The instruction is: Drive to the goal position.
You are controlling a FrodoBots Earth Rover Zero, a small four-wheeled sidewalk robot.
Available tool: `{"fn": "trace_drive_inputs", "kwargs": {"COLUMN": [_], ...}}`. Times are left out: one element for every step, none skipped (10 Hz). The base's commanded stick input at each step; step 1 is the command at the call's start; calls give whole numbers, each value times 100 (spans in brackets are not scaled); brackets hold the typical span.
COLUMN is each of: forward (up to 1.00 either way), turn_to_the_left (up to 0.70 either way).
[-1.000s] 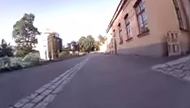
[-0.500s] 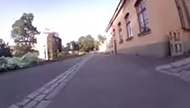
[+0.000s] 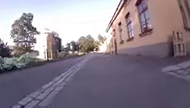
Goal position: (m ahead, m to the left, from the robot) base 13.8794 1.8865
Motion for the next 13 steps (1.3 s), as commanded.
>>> {"fn": "trace_drive_inputs", "kwargs": {"forward": [50, 50, 50, 50, 50, 50, 50, 50, 50, 50, 50, 50, 50], "turn_to_the_left": [0, 0, 0, 0, 0, 0, 0, 0, 0, 0, 0, 0, 0]}}
